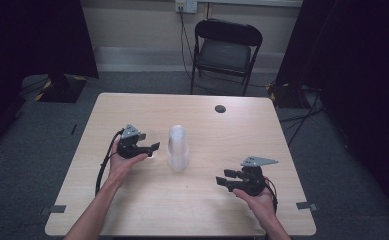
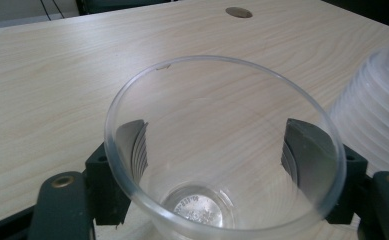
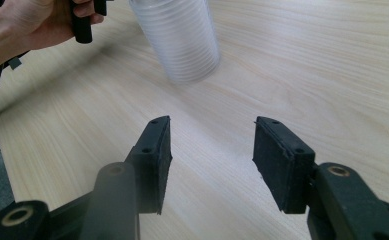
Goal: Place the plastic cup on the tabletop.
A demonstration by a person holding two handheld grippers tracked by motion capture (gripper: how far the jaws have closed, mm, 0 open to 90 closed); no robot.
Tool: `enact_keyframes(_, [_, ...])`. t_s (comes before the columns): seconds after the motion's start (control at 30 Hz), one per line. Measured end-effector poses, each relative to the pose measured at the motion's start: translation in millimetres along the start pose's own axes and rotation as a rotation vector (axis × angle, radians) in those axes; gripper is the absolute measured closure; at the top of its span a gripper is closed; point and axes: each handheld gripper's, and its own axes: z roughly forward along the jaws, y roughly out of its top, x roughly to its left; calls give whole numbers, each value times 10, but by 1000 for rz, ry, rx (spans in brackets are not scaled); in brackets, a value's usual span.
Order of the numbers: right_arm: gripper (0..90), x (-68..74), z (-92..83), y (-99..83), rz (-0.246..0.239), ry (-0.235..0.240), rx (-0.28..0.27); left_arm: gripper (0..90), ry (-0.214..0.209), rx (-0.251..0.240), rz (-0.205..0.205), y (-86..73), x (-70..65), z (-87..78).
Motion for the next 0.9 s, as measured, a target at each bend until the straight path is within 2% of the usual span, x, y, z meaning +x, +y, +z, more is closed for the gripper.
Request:
enact_keyframes(0.17, [498, 0, -2, -3, 4, -2, -1, 235, 15, 9, 1, -9, 18, -2])
enact_keyframes(0.23, [498, -3, 4, -11, 2, -1, 1, 194, 20, 18, -1, -20, 42, -1])
enact_keyframes(0.33, [498, -4, 6, -14, 3, -1, 3, 164, 18, 47, 9, -39, 49, 0])
enact_keyframes(0.37, [498, -2, 3, -14, 4, -2, 3, 157, 15, 51, 1, -45, 48, 3])
enact_keyframes(0.5, [498, 1, 4, -17, 5, -2, 4, 157, 29, 64, -15, -51, 59, -20])
enact_keyframes(0.53, [498, 7, 4, -20, 2, -2, 5, 157, 38, 62, 5, -60, 48, -40])
enact_keyframes(0.6, [498, 8, 3, -21, 3, -1, 5, 157, 40, 70, 15, -63, 50, -52])
enact_keyframes(0.63, [498, 7, 4, -21, 2, -1, 4, 157, 51, 72, 1, -70, 46, -63])
enact_keyframes(0.77, [498, 4, 2, -19, 3, -1, 3, 157, 66, 67, 5, -63, 49, -113])
enact_keyframes(0.9, [498, -4, -1, -20, 6, -3, 1, 157, 59, 66, 10, -54, 31, -162])
